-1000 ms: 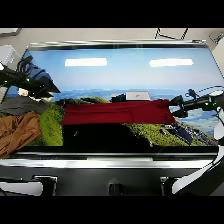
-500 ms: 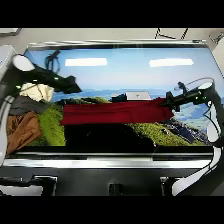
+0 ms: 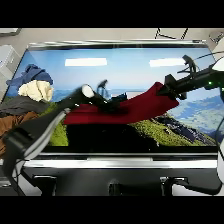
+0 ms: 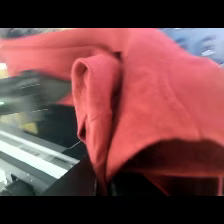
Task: Fold the clothes and pants, and hang the long-sleeved shirts on hangers.
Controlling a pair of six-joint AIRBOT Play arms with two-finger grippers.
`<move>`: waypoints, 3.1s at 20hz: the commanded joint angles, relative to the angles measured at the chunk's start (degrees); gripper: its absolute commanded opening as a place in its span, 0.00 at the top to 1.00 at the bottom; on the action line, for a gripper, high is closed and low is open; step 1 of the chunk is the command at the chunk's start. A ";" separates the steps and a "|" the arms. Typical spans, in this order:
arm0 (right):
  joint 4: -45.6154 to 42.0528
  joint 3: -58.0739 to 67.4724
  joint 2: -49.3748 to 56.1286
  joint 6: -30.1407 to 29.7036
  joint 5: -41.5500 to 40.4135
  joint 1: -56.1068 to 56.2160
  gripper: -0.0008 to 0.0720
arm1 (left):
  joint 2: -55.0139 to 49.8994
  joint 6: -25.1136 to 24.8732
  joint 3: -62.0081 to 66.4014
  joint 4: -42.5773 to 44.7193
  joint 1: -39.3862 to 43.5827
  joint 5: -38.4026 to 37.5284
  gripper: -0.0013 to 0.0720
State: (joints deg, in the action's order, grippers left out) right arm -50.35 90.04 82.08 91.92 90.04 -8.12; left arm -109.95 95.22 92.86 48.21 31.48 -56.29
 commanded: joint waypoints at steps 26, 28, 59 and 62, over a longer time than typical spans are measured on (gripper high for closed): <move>35.15 0.07 29.38 5.86 -36.35 37.73 0.32 | 40.79 -6.69 1.79 15.50 -28.52 -9.18 0.95; 38.95 0.07 30.10 -0.17 -32.46 36.35 0.20 | 42.64 -8.59 1.79 15.72 -28.61 -11.93 0.95; 13.81 16.26 17.68 -5.62 -4.20 -6.32 0.94 | 43.71 -5.16 1.79 20.22 -28.52 -14.60 0.95; 9.68 25.03 17.70 -1.51 -4.35 -16.37 0.94 | 43.71 -4.79 1.79 20.22 -28.52 -14.64 0.95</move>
State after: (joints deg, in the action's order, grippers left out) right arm -37.32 106.04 100.16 85.38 85.10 -16.56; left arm -66.19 89.97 94.61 68.40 2.92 -70.98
